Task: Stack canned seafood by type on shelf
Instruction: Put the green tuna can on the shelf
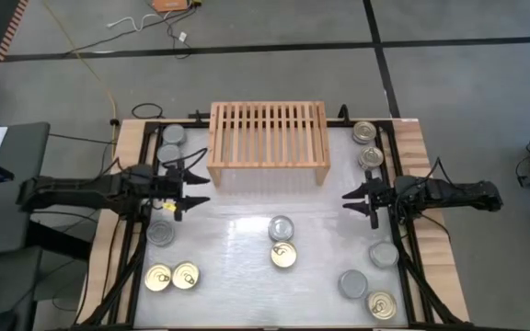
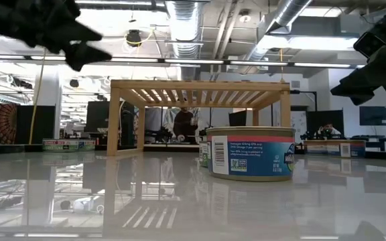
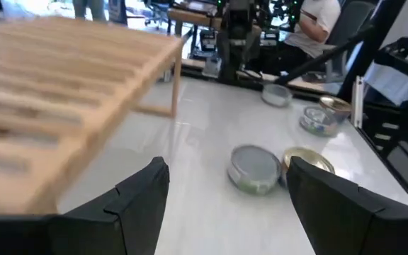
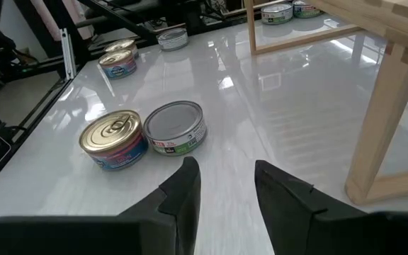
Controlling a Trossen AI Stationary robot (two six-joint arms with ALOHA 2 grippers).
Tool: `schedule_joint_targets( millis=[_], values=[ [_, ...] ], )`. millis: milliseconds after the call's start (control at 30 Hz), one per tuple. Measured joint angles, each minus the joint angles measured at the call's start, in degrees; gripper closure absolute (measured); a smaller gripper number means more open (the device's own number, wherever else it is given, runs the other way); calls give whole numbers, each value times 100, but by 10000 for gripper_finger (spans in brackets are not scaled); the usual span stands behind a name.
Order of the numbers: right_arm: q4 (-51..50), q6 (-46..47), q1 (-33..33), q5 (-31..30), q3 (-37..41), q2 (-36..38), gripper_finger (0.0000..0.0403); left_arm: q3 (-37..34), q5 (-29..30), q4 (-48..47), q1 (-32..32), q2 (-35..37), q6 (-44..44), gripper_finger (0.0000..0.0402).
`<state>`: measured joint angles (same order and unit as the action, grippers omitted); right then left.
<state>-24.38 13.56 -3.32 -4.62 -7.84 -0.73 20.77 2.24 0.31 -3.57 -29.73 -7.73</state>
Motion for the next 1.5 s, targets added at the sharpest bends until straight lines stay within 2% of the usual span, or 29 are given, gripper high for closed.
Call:
schedule_joint_targets(
  millis=[333,533,700,900,1233,1400,1500],
  values=[
    [0,1,1,1,-1,0,241,1207,-19,42,21,-2359,-93,127],
    [0,2,-2,0,0,0,241,1633,-239,71,21,-3210,-241,127],
    [0,0,1,-1,0,0,241,1780,-279,58,16,-3418,-150,127],
    [0,0,-2,-1,0,0,241,1819,169,82,2,-3389,158,127],
    [0,2,1,2,-1,0,241,1821,573,433,-2,-3417,-401,127],
    [0,2,-1,-1,-2,0,241,1821,992,568,67,-3417,-941,127],
    [0,2,0,1,-1,0,241,1821,1456,534,291,-3417,-1370,127]
  ],
)
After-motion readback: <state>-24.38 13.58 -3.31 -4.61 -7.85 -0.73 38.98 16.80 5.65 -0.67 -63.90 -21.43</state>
